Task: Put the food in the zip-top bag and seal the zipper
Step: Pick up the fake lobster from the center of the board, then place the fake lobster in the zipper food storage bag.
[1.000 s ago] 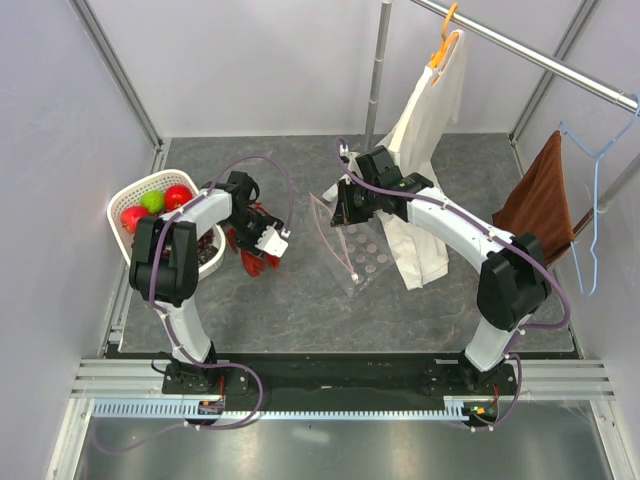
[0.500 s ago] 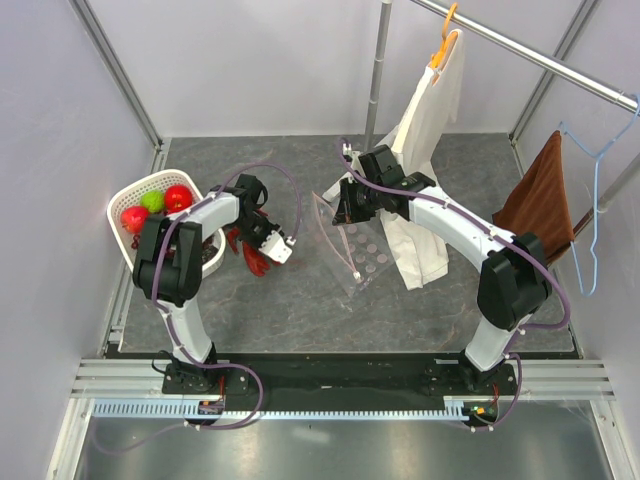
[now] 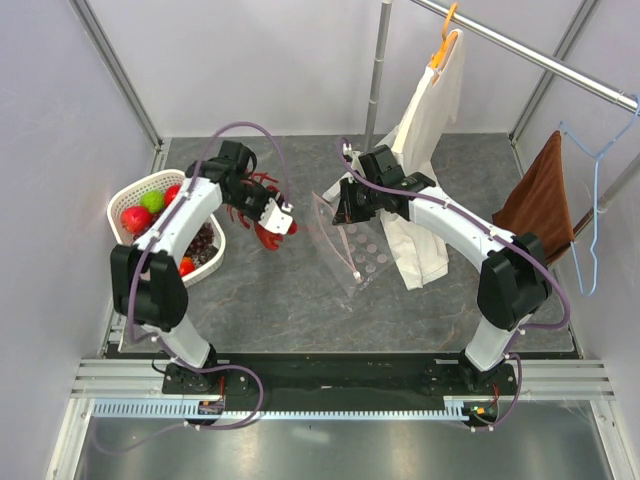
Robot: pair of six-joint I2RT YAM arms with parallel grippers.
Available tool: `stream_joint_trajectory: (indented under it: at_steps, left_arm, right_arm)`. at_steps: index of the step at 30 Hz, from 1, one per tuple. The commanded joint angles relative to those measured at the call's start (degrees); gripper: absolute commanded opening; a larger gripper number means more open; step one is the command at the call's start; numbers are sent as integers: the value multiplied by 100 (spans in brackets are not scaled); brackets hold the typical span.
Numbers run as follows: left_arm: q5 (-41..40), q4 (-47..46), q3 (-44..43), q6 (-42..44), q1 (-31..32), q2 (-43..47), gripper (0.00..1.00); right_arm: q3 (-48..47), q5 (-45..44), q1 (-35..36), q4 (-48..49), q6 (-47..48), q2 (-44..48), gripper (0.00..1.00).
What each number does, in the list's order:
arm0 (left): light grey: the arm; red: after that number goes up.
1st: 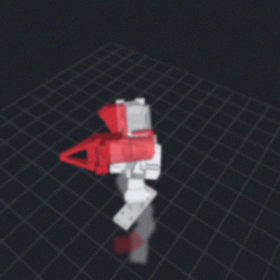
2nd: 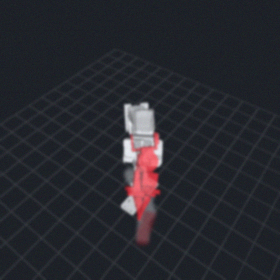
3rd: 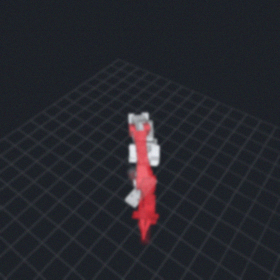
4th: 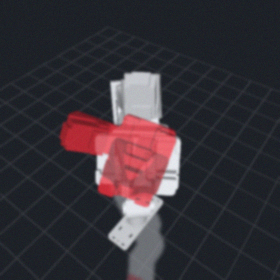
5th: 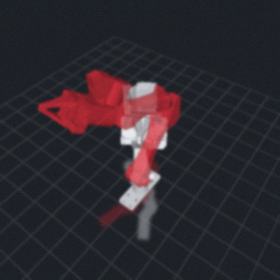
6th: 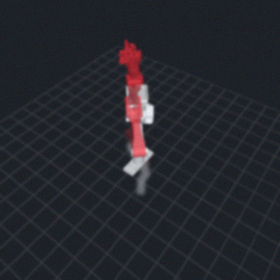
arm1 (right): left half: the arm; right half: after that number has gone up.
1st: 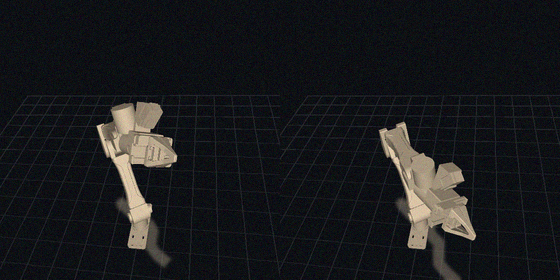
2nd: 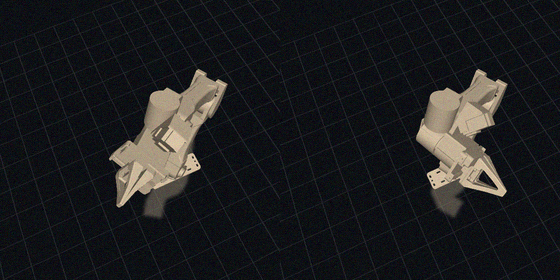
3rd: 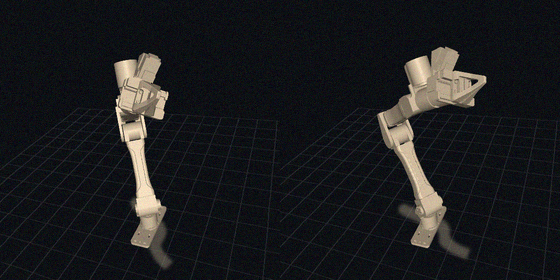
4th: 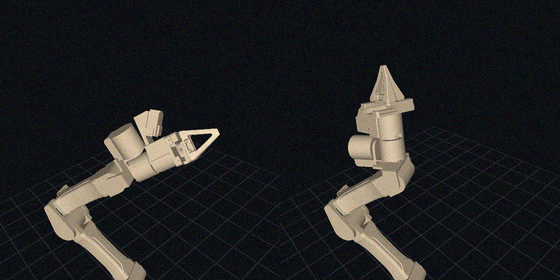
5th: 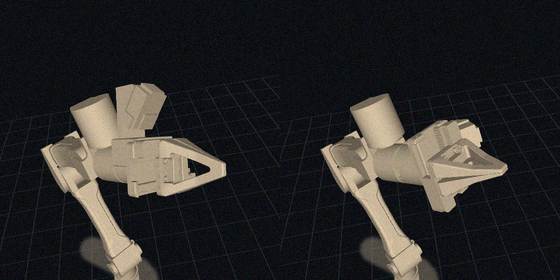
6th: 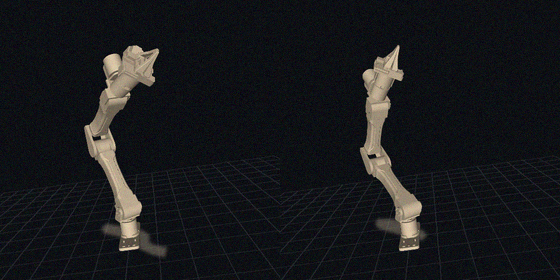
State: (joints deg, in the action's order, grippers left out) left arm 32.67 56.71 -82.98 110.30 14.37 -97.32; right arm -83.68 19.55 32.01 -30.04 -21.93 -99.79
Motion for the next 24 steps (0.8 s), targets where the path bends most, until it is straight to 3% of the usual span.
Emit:
stream_joint_trajectory:
  at_steps: [1, 5, 9, 10, 12, 13, 14, 17, 20, 24]
  left_arm:
    - [1127, 341, -473, -1132, 4, 705, 2]
    - [1715, 227, -1217, -2896, -241, 960, 2]
    - [3040, -10, -1835, -5813, -988, 1267, 2]
    - [3201, -411, -1853, -6314, -1085, 1555, 2]
    - [3456, -1263, -1486, -8097, -1296, 1960, 2]
    - [3422, -1668, -1267, -8634, -1314, 2484, 2]
    - [3335, -2672, -760, -9718, -1314, 2759, 2]
    - [2511, -4285, 260, -11611, -1305, 3841, 2]
    - [1763, -4878, 861, -12905, -1244, 4456, 2]
    - [1296, -6157, 1406, -13955, -1200, 4748, 2]
  right_arm:
    - [-52, -57, -37, 192, -83, 223, 0]
    - [-96, -57, -28, 201, -136, 258, 0]
    - [-166, -39, -28, 236, -197, 241, 0]
    - [-166, -13, -28, 244, -258, 232, 0]
    - [-175, 22, -19, 306, -320, 197, 0]
    - [-175, 31, -11, 323, -338, 188, 0]
    - [-201, 49, 7, 341, -381, 170, 0]
    - [-271, 110, 103, 411, -461, 161, 0]
    - [-394, 172, 253, 482, -566, 161, 0]
    - [-614, 198, 490, 534, -698, 100, 0]
